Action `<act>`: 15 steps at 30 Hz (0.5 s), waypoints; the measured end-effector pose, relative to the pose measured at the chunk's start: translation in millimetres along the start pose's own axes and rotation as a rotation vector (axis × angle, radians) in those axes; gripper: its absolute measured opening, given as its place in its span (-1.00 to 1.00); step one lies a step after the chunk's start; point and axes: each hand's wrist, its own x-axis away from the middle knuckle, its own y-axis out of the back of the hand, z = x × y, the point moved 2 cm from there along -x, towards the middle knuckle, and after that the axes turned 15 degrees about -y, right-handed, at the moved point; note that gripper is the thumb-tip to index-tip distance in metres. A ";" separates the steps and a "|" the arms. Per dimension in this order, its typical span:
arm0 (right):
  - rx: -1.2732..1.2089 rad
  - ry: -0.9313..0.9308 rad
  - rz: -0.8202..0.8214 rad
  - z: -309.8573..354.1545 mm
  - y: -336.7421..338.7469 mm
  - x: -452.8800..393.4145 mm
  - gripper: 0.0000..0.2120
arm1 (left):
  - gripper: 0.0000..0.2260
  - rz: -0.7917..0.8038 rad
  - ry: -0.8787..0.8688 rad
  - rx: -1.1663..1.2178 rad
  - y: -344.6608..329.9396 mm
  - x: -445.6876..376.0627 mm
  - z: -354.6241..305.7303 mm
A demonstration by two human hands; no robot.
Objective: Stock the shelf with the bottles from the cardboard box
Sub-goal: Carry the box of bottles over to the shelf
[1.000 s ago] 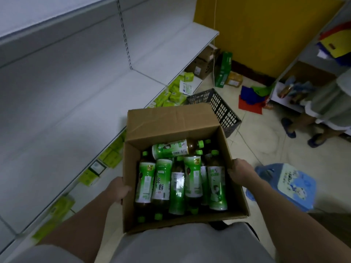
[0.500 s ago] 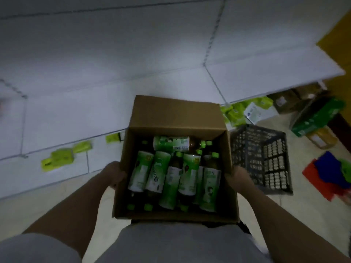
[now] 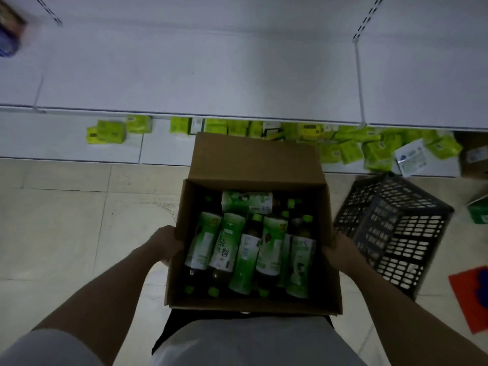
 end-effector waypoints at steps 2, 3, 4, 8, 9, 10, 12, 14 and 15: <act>-0.014 -0.028 0.043 -4.6 -15.5 -8.3 -0.76 | -0.91 0.023 0.031 -0.004 3.5 -11.1 5.9; -0.018 -0.037 0.064 -5.5 -23.1 -13.2 -0.74 | -0.91 0.032 0.045 -0.005 5.2 -17.2 8.4; -0.015 -0.042 0.079 -5.5 -30.2 -18.3 -0.72 | -0.90 0.054 0.056 -0.012 5.4 -24.2 12.1; 0.019 -0.044 0.096 4.2 -48.5 -48.4 -0.74 | -0.84 0.086 0.122 0.057 7.9 -52.0 21.3; 0.025 -0.048 0.097 8.4 -49.6 -58.8 -0.75 | -0.81 0.085 0.129 0.066 10.1 -61.2 22.4; 0.034 -0.054 0.099 13.8 -49.4 -70.8 -0.77 | -0.80 0.080 0.134 0.071 12.4 -71.7 22.5; 0.037 -0.047 0.096 28.4 -46.7 -98.7 -0.78 | -0.78 0.043 0.122 0.075 16.3 -94.1 22.9; 0.021 -0.022 0.069 43.5 -42.7 -126.3 -0.76 | -0.77 -0.002 0.105 0.060 20.7 -117.9 21.3; 0.014 -0.010 0.050 49.1 -42.9 -140.6 -0.75 | -0.78 -0.017 0.101 0.064 20.9 -131.0 20.8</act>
